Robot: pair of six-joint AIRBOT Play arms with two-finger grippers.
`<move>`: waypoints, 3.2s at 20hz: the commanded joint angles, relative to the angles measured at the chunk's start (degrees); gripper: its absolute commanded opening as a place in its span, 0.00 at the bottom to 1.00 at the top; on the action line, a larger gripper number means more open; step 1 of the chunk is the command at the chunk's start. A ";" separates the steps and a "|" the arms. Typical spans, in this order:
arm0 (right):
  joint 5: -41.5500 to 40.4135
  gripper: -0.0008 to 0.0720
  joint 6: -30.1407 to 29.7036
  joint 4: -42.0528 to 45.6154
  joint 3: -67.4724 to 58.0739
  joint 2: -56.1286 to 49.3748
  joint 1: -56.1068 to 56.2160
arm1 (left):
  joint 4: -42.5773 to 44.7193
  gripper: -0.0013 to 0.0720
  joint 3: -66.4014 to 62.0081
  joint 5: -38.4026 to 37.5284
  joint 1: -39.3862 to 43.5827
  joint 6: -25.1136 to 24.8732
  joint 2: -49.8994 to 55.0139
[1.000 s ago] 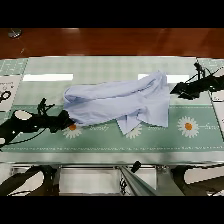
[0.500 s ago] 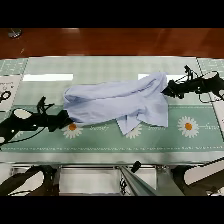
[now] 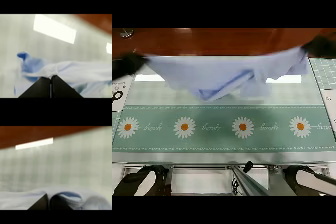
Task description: Fold the shirts.
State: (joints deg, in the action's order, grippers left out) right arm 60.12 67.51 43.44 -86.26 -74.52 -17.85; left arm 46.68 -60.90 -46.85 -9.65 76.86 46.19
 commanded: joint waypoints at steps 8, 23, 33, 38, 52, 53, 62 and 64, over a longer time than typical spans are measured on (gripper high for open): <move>-10.25 0.05 8.26 3.91 -11.23 37.27 -0.20 | 4.52 0.04 -38.14 7.21 -0.09 -1.81 -16.06; 40.94 0.05 16.46 27.28 -1.11 29.05 1.57 | 27.91 0.04 -18.10 -41.11 -0.09 15.41 -18.12; -6.27 0.05 15.82 27.56 11.08 -2.67 9.14 | 20.74 0.04 11.28 -5.53 -0.04 8.39 6.38; -33.07 0.05 15.82 18.91 11.10 -10.49 11.34 | 10.67 0.04 6.32 14.62 0.04 6.47 21.79; -34.18 0.05 15.21 18.53 11.10 -19.71 16.28 | 4.46 0.05 6.21 13.55 4.55 6.91 35.23; -30.97 0.05 15.41 18.45 11.10 -19.65 16.28 | 4.46 0.05 6.21 9.53 4.55 7.48 35.56; -0.76 0.70 15.98 36.61 11.17 -1.18 9.57 | 7.15 0.91 3.76 -30.45 -8.28 3.28 26.56; 5.75 0.70 16.68 46.80 12.98 2.67 6.21 | 10.38 0.91 7.58 -35.54 -11.06 3.10 21.81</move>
State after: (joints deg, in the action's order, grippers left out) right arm 54.17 83.61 75.40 -74.50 -77.95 -8.08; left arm 53.76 -55.68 -69.47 -16.38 81.71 73.08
